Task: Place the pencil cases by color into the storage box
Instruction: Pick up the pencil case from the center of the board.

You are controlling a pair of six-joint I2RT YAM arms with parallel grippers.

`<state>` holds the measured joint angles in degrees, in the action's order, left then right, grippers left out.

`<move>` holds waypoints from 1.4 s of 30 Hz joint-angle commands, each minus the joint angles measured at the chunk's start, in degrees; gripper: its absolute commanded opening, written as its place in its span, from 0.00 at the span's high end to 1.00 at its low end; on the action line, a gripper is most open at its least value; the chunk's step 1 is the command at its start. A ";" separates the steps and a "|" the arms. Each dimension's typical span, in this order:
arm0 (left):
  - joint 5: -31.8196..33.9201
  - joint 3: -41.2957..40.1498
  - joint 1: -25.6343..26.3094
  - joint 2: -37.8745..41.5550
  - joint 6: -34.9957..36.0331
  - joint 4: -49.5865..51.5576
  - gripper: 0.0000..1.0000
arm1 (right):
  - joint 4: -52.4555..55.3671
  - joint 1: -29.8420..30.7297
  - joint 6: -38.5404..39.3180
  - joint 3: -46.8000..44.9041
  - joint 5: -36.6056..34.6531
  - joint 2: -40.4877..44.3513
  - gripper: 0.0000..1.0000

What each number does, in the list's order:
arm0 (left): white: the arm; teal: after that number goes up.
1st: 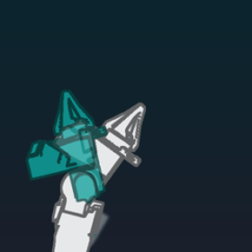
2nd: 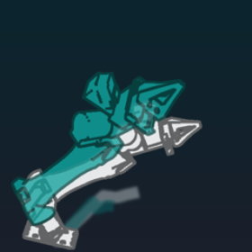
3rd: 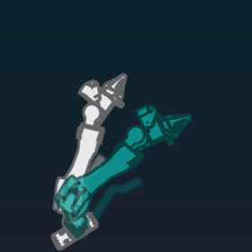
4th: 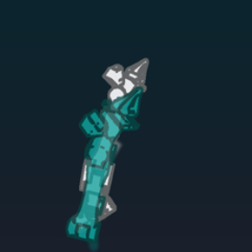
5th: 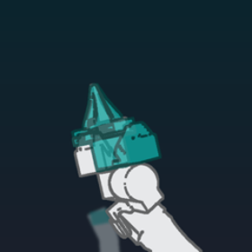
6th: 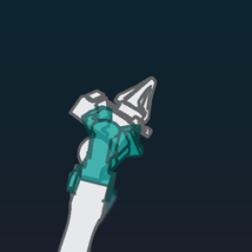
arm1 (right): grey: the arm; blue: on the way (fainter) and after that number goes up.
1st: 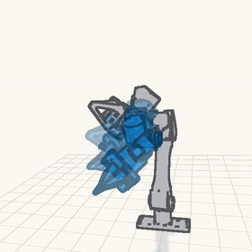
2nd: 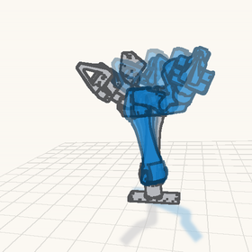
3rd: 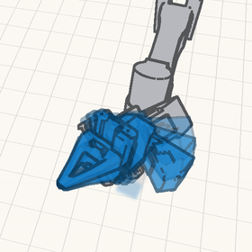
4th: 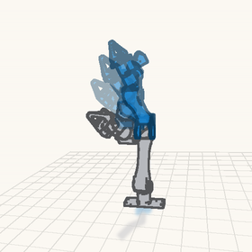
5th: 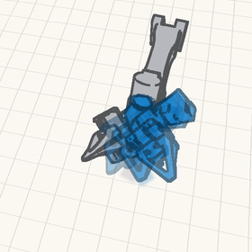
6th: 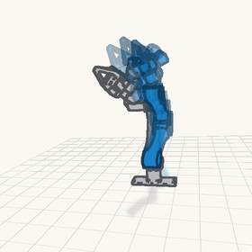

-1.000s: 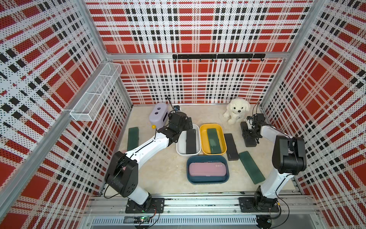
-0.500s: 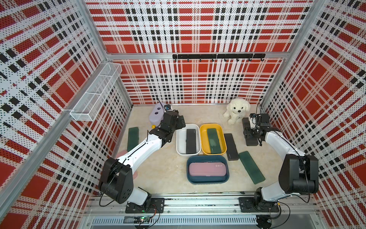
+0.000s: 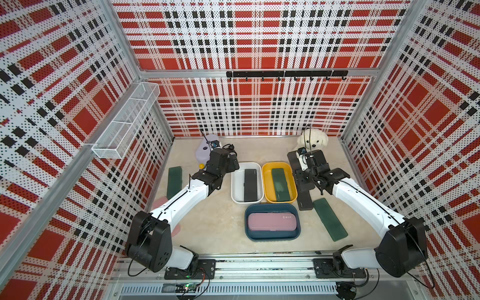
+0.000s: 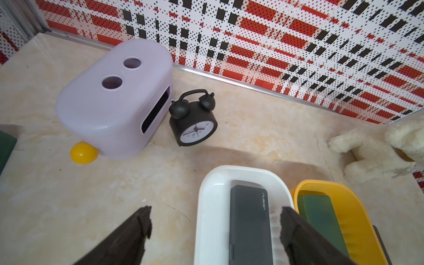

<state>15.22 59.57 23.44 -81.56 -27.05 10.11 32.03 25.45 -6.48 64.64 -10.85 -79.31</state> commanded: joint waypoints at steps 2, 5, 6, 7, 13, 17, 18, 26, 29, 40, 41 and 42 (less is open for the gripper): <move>-0.30 -1.43 -1.17 2.91 -0.73 -0.79 0.08 | 0.46 4.34 -5.12 4.40 -5.25 -2.43 0.40; -0.46 -2.47 -2.15 4.02 -0.90 -0.79 0.08 | 0.49 6.85 -7.05 6.96 -5.76 -4.45 0.40; -0.52 -2.76 -2.60 4.41 -1.16 -0.71 0.08 | 0.53 7.69 -7.83 7.76 -5.85 -5.21 0.40; -0.51 -3.14 -3.08 4.77 -1.42 -0.62 0.08 | 0.51 8.46 -8.62 8.60 -6.22 -5.94 0.40; -0.25 -4.63 -5.36 6.29 -3.72 0.29 0.08 | 1.11 13.69 -14.35 13.90 -8.74 -11.09 0.40; 0.89 -4.49 -6.61 6.32 -4.99 2.03 0.08 | 1.96 17.31 -18.33 18.25 -9.77 -15.22 0.40; 1.10 -4.54 -6.94 6.26 -5.16 2.40 0.08 | 2.07 18.10 -19.34 19.25 -9.86 -16.35 0.40; 0.95 -5.17 -10.78 6.93 -5.21 3.73 0.08 | 1.99 21.89 -26.82 24.15 -9.24 -22.67 0.40; 0.62 -5.68 -11.82 7.57 -4.98 3.77 0.08 | 1.33 22.66 -28.34 24.98 -9.24 -24.66 0.40; -0.27 -7.06 -14.04 8.97 -4.55 3.78 0.08 | -1.64 23.68 -30.43 28.52 -9.74 -31.78 0.41; -0.35 -7.10 -14.20 9.15 -4.43 3.78 0.08 | -1.62 23.73 -30.52 29.04 -9.93 -32.52 0.41; -0.38 -7.27 -14.35 9.33 -4.43 3.78 0.08 | -1.70 23.77 -30.52 29.60 -10.02 -33.19 0.41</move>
<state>15.27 52.97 9.82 -73.76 -31.88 13.58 32.80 48.64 -35.94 91.90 -19.40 -111.07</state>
